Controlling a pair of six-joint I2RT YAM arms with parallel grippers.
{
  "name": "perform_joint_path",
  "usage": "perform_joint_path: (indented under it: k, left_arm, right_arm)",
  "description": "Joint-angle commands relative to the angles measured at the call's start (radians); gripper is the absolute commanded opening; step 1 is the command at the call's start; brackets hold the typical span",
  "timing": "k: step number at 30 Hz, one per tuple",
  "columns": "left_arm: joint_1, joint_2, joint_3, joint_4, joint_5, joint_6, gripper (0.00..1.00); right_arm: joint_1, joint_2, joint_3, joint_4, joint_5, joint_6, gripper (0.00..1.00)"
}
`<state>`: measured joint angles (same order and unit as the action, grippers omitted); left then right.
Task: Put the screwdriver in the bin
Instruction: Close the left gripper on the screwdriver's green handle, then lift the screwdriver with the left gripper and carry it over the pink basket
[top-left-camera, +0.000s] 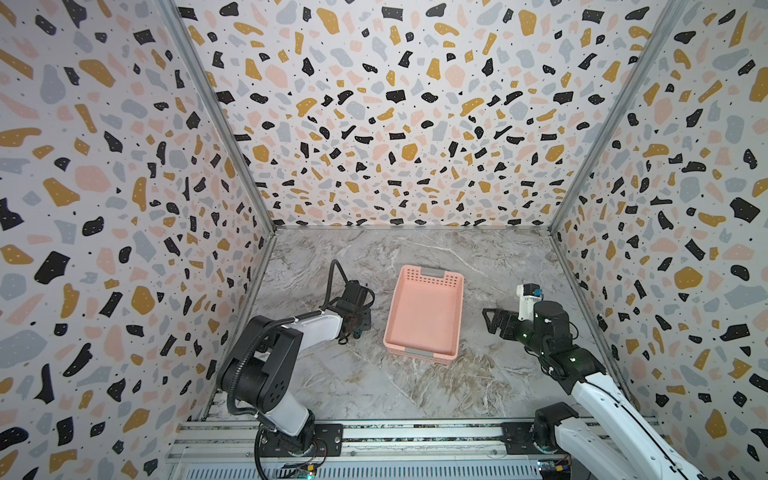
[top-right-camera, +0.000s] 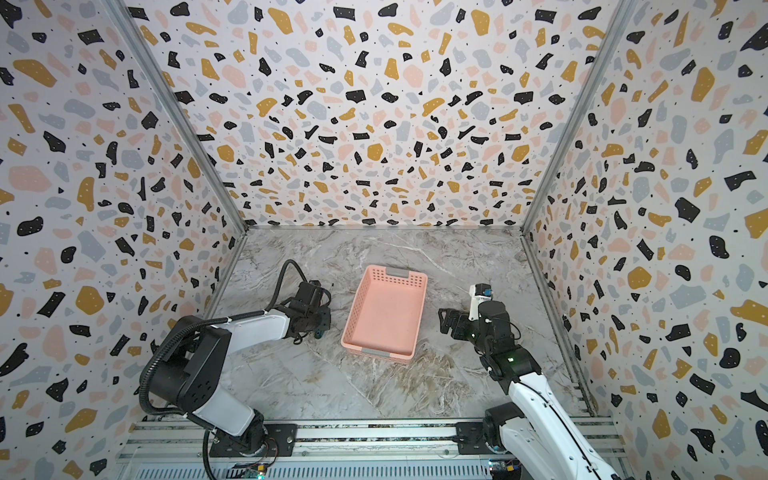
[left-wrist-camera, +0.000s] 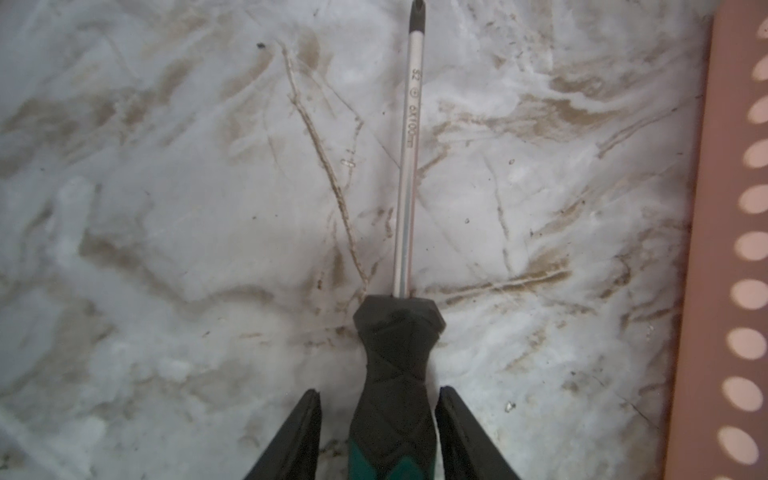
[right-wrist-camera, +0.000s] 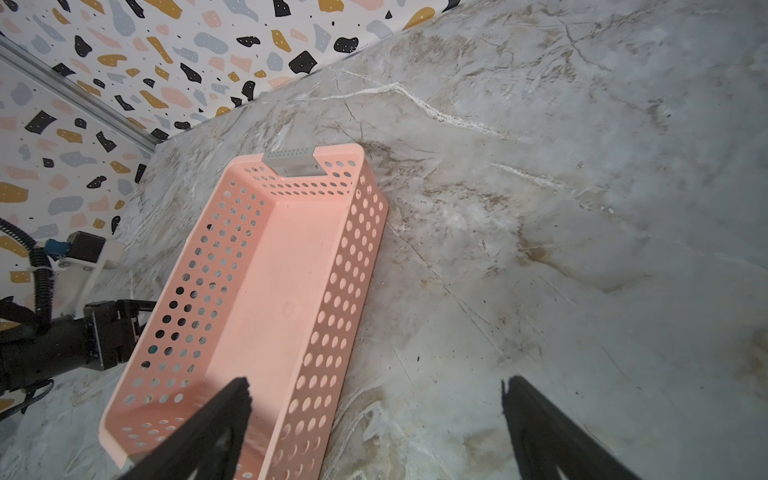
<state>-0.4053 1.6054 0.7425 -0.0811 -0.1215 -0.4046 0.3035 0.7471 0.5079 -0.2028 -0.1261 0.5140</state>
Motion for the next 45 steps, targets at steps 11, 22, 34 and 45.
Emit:
perform_joint_path:
  k: [11,22,34,45]
  left_arm:
    - [-0.01,-0.01,0.023,-0.014,-0.01,0.006,0.18]
    - [-0.019,-0.231,0.15,-0.185,-0.05,0.016,0.15]
    - [-0.247,-0.234,0.342,-0.174,-0.045,-0.074,0.15]
    - [-0.377,0.034,0.408,-0.096,0.008,-0.106,0.14]
  right_arm:
    - [0.004,0.011,0.006,0.0,-0.018,0.017,0.96]
    - [0.018,0.052,0.042,-0.035,-0.013,-0.003,0.93]
    - [0.112,0.096,0.124,-0.097,0.117,-0.052,0.93]
    - [0.151,0.102,0.142,-0.109,0.03,-0.098,0.91]
